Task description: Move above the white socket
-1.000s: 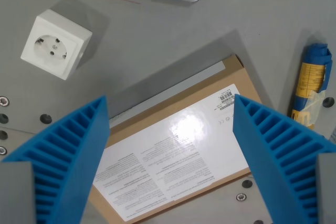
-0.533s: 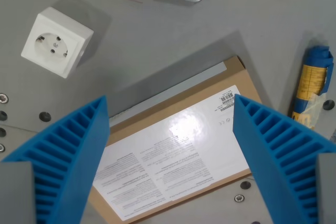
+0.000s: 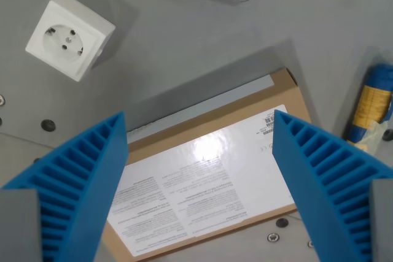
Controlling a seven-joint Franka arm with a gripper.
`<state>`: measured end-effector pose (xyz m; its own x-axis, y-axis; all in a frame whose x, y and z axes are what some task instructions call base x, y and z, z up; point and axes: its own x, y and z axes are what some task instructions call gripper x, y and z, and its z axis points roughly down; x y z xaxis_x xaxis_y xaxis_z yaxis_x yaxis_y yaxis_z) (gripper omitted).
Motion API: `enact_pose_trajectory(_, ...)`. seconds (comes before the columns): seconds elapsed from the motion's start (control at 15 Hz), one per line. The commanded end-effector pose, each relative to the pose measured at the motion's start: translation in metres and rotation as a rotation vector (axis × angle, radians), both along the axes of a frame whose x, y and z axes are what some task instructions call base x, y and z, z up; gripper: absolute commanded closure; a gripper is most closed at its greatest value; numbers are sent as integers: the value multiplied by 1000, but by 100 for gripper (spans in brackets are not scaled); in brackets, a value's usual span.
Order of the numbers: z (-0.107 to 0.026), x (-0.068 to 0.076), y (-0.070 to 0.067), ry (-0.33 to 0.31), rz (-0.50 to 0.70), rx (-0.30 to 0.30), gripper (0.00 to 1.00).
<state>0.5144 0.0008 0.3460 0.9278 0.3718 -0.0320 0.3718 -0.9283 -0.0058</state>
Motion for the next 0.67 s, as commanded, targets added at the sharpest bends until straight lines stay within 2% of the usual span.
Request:
enact_pose_trajectory(0.07, -14, -9, 8, -111, 226, 35, 0)
enact_pose_trajectory(0.67, -48, -21, 30, -128, 479, 47, 0)
